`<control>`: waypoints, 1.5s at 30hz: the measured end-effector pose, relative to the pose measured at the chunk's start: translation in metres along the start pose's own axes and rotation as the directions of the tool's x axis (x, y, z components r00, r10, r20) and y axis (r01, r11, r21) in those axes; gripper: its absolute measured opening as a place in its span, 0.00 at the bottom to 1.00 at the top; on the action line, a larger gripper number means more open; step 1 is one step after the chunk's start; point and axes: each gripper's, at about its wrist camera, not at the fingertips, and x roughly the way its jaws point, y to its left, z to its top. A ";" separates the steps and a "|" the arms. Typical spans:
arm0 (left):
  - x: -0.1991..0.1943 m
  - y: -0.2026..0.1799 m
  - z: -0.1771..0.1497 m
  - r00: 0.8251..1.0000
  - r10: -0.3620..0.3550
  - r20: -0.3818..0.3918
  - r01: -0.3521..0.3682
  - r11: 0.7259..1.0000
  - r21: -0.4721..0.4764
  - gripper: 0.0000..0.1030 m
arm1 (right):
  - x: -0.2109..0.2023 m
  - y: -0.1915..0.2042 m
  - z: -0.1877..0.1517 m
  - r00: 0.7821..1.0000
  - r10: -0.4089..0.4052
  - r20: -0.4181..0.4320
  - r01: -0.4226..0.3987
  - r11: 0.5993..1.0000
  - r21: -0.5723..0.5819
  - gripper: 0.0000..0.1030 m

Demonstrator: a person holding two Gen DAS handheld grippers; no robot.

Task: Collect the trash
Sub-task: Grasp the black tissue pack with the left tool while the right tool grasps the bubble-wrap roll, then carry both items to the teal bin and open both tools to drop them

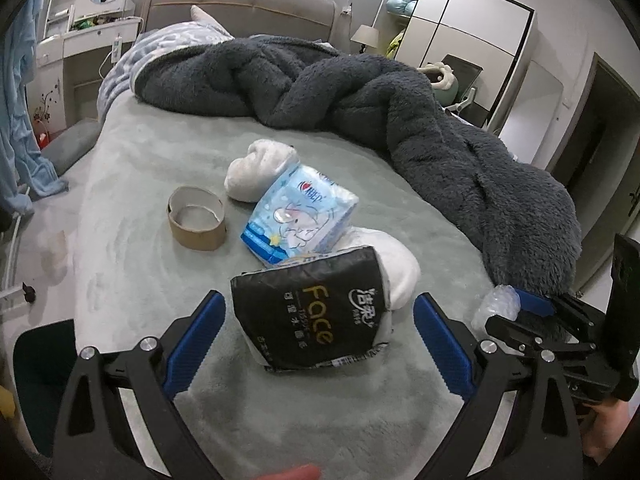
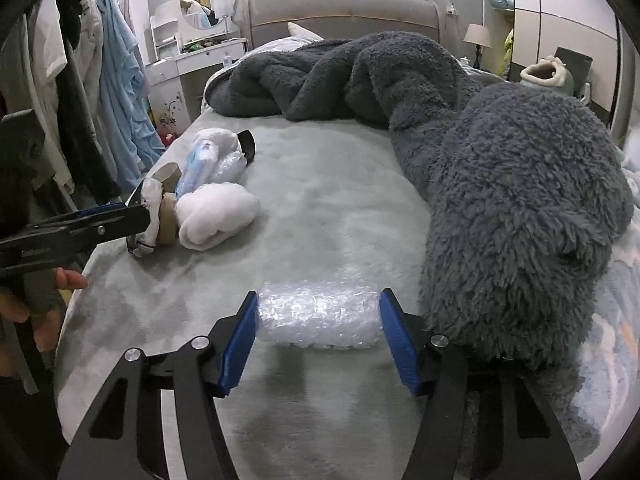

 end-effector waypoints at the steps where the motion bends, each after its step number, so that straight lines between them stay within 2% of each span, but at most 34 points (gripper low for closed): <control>1: 0.002 0.002 0.000 1.000 -0.009 -0.007 0.009 1.000 -0.009 0.88 | 0.000 0.002 0.000 1.000 0.010 0.003 -0.010 1.000 -0.001 0.60; 3: 0.006 0.005 0.001 1.000 -0.021 -0.020 0.021 1.000 -0.023 0.81 | -0.001 0.007 0.000 1.000 0.027 0.006 -0.027 0.999 -0.017 0.59; 8: 0.007 0.010 0.002 0.998 -0.051 -0.025 0.050 0.997 -0.056 0.74 | 0.003 0.021 0.001 0.997 0.074 -0.010 -0.074 0.996 -0.049 0.57; 11: 0.003 0.011 0.003 0.999 -0.043 -0.016 0.042 0.998 -0.053 0.73 | 0.000 0.024 0.005 0.997 0.078 0.001 -0.078 0.996 -0.047 0.57; 20: -0.035 0.005 0.010 0.997 -0.016 0.073 0.016 1.000 -0.007 0.73 | -0.016 0.030 0.022 0.992 0.111 0.067 -0.110 0.994 -0.021 0.57; 30: -0.055 0.044 0.010 0.991 0.114 0.072 -0.111 0.992 -0.053 0.73 | -0.019 0.056 0.045 0.979 0.167 0.116 -0.166 0.986 -0.022 0.57; 36: -0.064 0.073 0.005 0.984 0.174 0.041 -0.170 0.981 -0.090 0.73 | -0.015 0.086 0.062 0.969 0.210 0.129 -0.204 0.977 -0.059 0.57; 45: -0.074 0.121 -0.003 0.965 0.261 -0.036 -0.263 0.955 -0.133 0.73 | -0.010 0.137 0.081 0.957 0.262 0.123 -0.248 0.961 -0.119 0.57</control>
